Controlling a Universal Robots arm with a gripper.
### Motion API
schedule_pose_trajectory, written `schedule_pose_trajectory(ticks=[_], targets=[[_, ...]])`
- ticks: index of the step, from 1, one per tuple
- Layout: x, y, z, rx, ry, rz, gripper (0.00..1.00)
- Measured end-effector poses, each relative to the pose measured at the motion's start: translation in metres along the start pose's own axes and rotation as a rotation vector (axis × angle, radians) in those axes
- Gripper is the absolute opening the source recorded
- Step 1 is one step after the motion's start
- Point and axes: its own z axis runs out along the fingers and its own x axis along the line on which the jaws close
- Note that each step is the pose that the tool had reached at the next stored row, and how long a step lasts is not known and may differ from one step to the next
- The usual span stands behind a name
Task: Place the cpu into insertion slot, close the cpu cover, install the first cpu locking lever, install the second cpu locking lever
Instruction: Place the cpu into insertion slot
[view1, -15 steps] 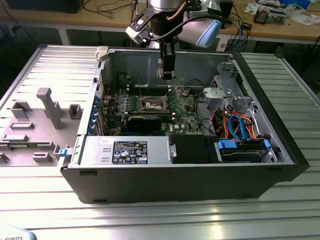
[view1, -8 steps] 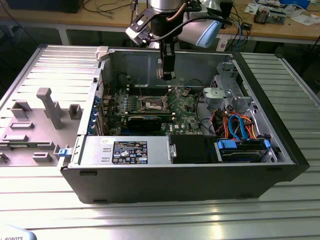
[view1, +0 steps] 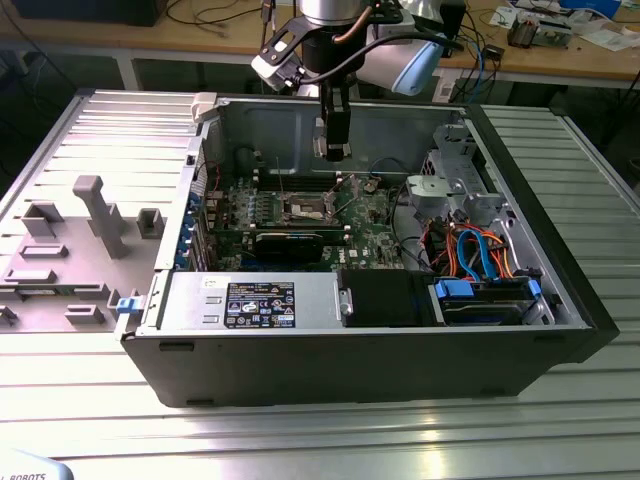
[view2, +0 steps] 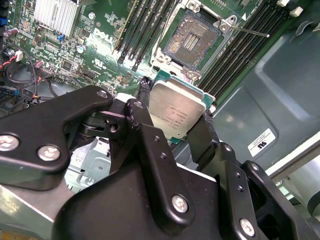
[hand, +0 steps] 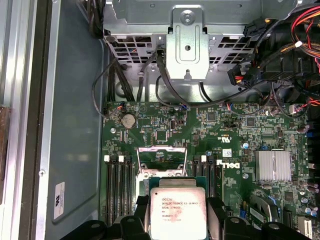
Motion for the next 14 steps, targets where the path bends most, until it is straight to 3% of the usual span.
schedule_pose_trajectory(ticks=[8,14], targets=[[0.0000,-0.0002,0.0014,0.0000,-0.0001,0.002,0.54],[0.0002,-0.0012,0.0111,0.0003,-0.0025,0.027,0.54]])
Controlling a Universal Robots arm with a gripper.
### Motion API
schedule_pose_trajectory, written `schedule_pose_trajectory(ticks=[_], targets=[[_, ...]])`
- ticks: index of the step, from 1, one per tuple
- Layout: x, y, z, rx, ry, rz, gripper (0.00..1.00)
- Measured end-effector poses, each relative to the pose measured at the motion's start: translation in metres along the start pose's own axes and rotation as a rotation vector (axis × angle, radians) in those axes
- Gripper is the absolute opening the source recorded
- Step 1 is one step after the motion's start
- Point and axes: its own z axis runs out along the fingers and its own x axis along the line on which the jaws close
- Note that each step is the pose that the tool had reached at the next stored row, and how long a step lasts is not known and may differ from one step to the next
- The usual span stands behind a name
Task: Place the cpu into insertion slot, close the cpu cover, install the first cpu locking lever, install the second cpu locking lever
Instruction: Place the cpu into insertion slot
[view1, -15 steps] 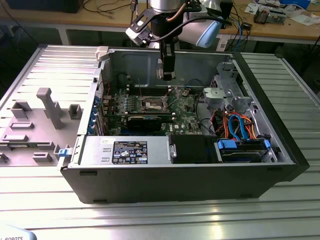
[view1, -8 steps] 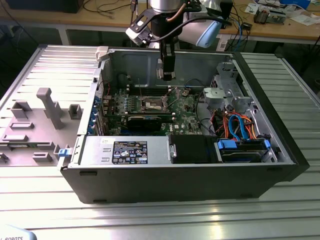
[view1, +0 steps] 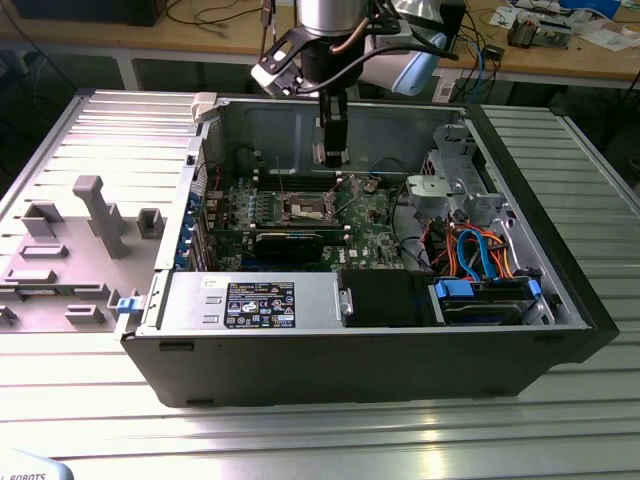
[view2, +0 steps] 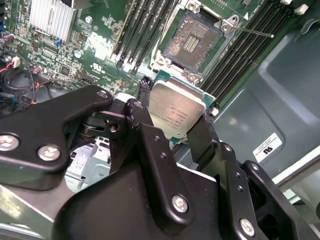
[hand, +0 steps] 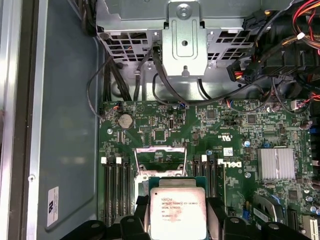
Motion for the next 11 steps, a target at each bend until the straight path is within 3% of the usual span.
schedule_pose_trajectory(ticks=[11], targets=[[0.0000,-0.0004,0.0038,0.0002,-0.0010,0.010,0.54]])
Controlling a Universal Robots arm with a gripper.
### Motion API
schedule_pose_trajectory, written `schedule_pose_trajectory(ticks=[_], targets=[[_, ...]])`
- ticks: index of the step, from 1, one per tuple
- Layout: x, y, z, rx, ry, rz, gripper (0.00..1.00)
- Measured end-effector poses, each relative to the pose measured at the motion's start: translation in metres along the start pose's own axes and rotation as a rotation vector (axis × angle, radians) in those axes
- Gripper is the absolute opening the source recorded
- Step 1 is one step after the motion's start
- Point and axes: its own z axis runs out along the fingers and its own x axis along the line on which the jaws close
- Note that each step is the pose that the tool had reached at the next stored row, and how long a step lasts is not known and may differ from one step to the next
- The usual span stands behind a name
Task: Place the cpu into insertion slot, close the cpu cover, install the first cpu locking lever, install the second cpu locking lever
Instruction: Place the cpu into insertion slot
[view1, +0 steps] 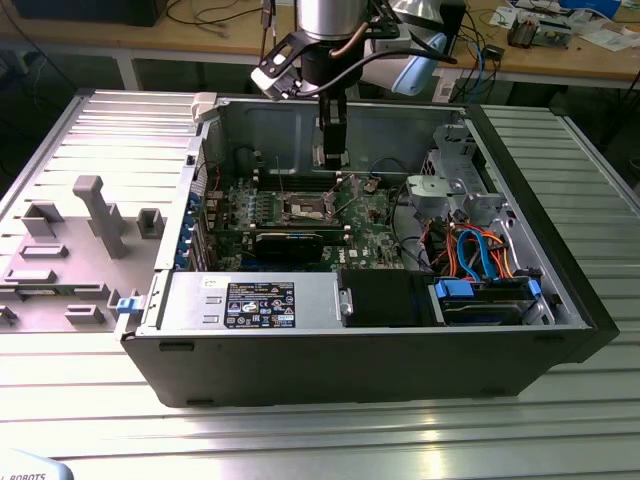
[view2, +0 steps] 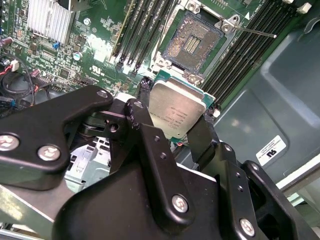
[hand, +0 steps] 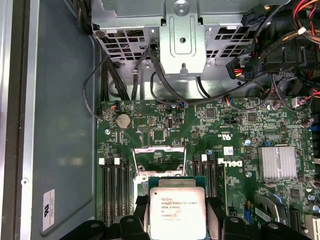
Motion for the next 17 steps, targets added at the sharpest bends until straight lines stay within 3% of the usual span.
schedule_pose_trajectory(ticks=[17], targets=[[-0.0001,-0.0061,0.0067,0.0000,0.0000,0.000,0.54]])
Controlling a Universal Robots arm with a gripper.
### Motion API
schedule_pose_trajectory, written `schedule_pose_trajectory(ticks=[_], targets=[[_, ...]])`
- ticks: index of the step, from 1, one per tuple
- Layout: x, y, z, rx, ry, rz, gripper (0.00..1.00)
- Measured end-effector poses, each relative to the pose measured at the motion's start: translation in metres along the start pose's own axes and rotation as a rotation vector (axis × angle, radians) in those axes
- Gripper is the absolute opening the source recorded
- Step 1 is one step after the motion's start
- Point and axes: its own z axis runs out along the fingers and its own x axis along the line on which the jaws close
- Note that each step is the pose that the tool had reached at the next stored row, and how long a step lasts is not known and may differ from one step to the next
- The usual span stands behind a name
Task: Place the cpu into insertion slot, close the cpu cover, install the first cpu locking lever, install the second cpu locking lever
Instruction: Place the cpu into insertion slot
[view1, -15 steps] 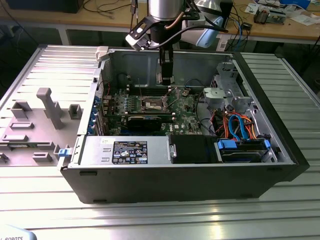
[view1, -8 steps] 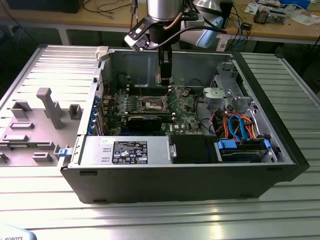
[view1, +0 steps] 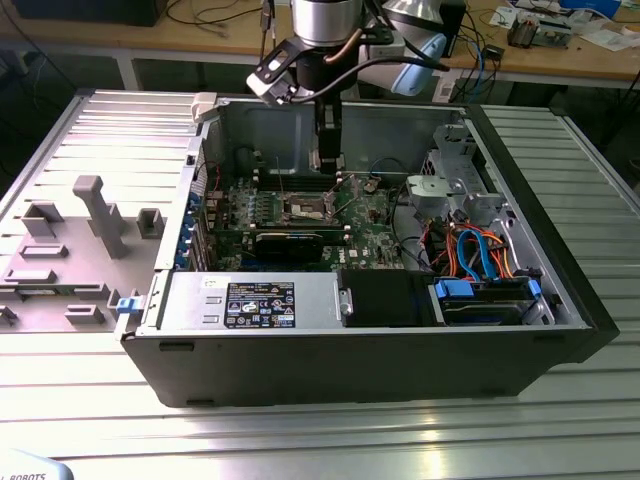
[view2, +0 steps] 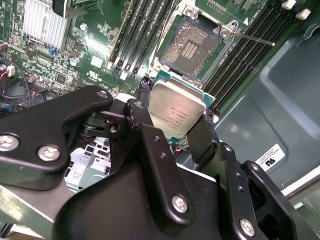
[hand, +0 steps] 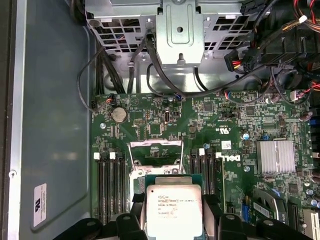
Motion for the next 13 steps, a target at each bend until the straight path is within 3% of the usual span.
schedule_pose_trajectory(ticks=[13], targets=[[0.0000,-0.0019,0.0061,0.0000,-0.0002,0.000,0.54]])
